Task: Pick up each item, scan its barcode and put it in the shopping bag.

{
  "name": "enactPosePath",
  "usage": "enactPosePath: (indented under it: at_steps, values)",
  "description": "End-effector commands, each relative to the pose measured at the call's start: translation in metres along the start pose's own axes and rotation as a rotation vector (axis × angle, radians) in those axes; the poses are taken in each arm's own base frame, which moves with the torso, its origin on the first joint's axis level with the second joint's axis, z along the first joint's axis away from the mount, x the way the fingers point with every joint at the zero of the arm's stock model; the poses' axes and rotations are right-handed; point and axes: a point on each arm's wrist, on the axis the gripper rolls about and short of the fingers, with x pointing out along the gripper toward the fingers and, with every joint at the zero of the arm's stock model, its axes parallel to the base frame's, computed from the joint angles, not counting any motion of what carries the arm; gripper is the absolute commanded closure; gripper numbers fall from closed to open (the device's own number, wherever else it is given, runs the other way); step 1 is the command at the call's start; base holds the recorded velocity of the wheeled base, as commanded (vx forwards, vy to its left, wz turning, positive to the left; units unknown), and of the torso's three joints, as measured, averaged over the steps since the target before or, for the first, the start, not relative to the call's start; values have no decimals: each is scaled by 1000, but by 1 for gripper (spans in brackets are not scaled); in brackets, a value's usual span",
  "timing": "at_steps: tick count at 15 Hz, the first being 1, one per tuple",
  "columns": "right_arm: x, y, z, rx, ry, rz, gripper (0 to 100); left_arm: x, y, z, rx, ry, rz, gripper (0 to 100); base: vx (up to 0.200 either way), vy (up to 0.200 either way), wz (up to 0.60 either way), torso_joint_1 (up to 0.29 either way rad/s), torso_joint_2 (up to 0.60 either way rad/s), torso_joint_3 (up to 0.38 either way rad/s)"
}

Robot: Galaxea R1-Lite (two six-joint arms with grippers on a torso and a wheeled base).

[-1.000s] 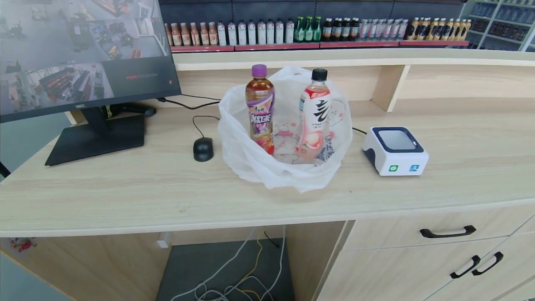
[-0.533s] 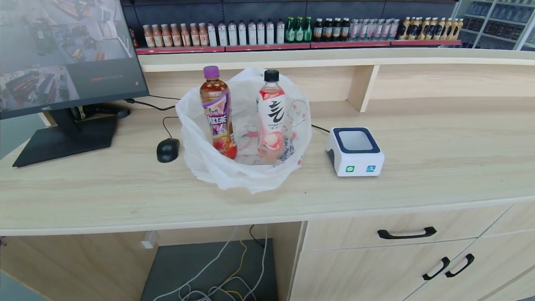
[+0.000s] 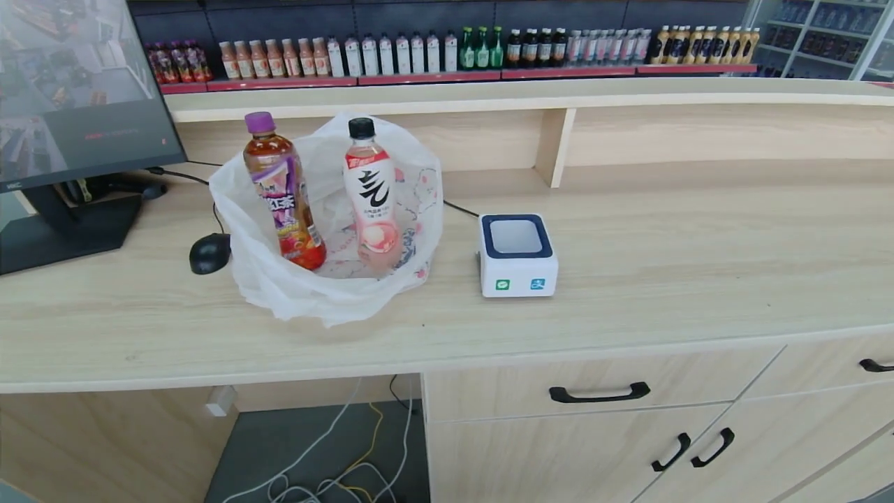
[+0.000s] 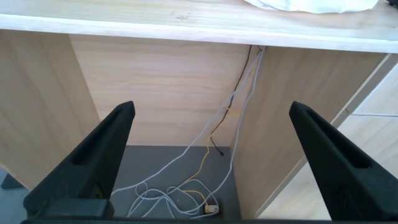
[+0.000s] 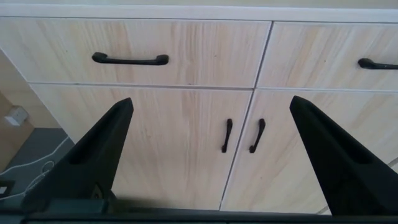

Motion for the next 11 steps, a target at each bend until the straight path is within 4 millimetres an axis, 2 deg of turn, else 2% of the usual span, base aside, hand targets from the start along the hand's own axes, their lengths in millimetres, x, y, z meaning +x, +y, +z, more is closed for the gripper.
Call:
enactPosePath:
  at_steps: [1,2,11]
  values:
    - [0,0,0,-1,2,1,0,0,0,0,0,0,0,0,0,-200,0,2,2,7]
    - [0,0,0,-1,2,1,0,0,0,0,0,0,0,0,0,-200,0,2,7,2]
    - [0,0,0,1,2,1,0,0,0,0,11,0,0,0,0,0,0,0,0,0]
